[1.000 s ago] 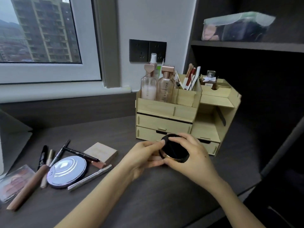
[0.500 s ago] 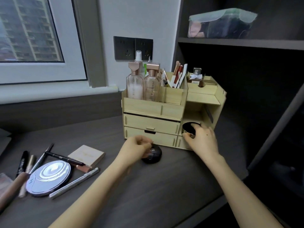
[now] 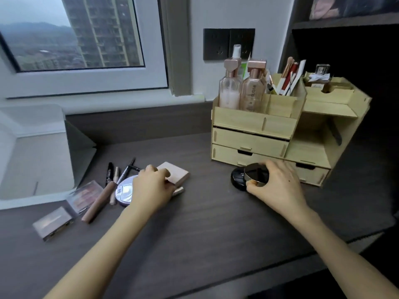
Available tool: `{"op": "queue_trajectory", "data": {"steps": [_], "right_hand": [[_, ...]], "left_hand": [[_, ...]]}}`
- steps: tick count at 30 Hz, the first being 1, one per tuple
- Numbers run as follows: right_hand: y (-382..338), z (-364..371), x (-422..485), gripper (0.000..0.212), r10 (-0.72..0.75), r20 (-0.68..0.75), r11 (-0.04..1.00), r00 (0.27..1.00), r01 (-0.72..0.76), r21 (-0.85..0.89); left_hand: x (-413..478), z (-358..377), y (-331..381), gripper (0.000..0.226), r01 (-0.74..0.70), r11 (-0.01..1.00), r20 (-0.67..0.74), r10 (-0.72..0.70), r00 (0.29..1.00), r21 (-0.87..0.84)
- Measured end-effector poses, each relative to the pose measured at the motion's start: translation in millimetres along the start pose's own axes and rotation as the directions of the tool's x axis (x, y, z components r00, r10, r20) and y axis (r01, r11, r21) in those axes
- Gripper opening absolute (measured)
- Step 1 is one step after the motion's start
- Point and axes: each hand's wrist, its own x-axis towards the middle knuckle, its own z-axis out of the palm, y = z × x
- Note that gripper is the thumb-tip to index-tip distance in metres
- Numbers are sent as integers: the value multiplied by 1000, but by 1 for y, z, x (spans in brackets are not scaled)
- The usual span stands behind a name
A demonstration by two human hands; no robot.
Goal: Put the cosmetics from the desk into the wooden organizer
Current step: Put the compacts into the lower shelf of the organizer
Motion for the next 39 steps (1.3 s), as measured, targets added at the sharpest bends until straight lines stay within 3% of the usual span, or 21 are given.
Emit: {"op": "queue_trajectory", "data": {"steps": [2,5,11,15,18,23,27,31,36,39], "right_hand": [[-13,10,-6,58,-54,43,999,998,53,7],[-32,23,-17,59,-149,97,989,984,147,32],[-54,43,-36,59,-267,184,964,946,262,49],[-57,49,-41,55,-288,227,957,930,274,90],[-58,50,-41,54,-301,245,953,922,283,106],[-58,51,-41,54,-310,251,951,917,300,78],[-58,52,-40,58,-316,252,948,915,312,58],[-57,53,-38,67,-327,286,943,901,331,35],[-62,57,-37,71,-344,226,939,911,341,51],[-71,51,-37,56,-312,77,912,947,276,302]], "left_hand": [[-7,-5,-20,37,55,992,-14,-54,998,111],[-17,-7,-48,45,75,965,98,-102,990,250],[-6,-24,-64,64,-18,955,316,-81,945,297],[15,-40,-60,65,69,986,453,-133,882,153],[26,-38,-57,69,82,987,478,-139,867,137],[35,-25,-51,75,10,948,437,-157,886,319],[41,-22,-54,74,-28,934,428,-137,893,356],[43,-33,-60,74,-1,977,428,-93,899,215],[28,-57,-59,78,31,972,351,54,935,-232],[11,-72,-42,84,-56,928,296,174,939,-367]]}}
